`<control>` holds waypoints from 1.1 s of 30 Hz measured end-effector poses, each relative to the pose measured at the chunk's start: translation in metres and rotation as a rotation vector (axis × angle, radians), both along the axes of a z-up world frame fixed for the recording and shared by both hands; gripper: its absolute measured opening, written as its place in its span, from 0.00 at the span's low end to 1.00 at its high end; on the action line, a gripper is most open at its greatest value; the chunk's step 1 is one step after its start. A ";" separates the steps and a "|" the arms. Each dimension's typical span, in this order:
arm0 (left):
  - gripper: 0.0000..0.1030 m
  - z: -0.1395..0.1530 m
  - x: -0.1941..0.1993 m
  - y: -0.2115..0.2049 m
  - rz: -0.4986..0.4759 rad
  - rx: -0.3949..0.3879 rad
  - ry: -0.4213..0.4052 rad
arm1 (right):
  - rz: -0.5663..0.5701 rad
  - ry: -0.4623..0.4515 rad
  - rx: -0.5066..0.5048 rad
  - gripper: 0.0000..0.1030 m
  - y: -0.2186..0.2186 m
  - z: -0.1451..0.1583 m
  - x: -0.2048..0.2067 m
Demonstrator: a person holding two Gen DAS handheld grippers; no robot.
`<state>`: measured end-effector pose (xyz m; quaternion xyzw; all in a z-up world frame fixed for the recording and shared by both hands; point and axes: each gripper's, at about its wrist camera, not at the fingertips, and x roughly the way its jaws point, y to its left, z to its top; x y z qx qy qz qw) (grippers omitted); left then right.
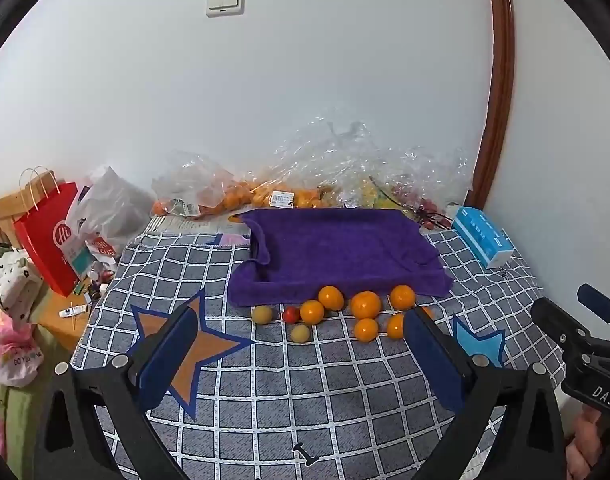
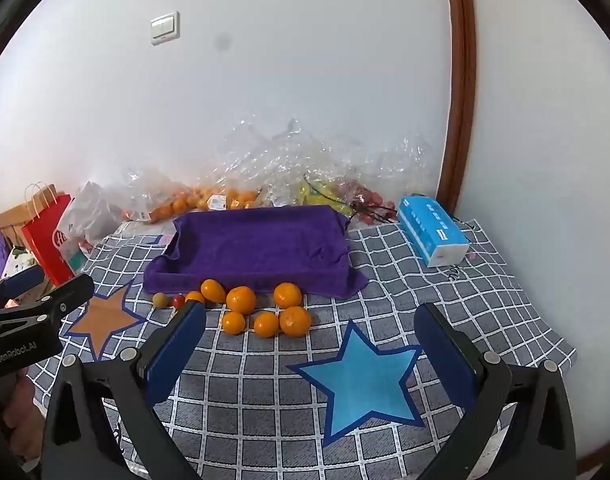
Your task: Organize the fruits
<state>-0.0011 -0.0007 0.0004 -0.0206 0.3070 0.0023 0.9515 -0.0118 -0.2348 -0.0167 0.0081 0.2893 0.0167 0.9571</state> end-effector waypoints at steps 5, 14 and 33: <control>1.00 0.000 0.001 0.002 -0.001 0.003 0.006 | 0.008 0.002 -0.007 1.00 0.004 -0.001 0.000; 1.00 0.001 0.002 0.001 0.002 0.000 0.007 | 0.016 -0.014 -0.010 1.00 0.006 0.003 -0.004; 1.00 0.000 -0.002 0.002 -0.001 -0.001 0.001 | 0.027 -0.022 -0.022 1.00 0.012 0.003 -0.009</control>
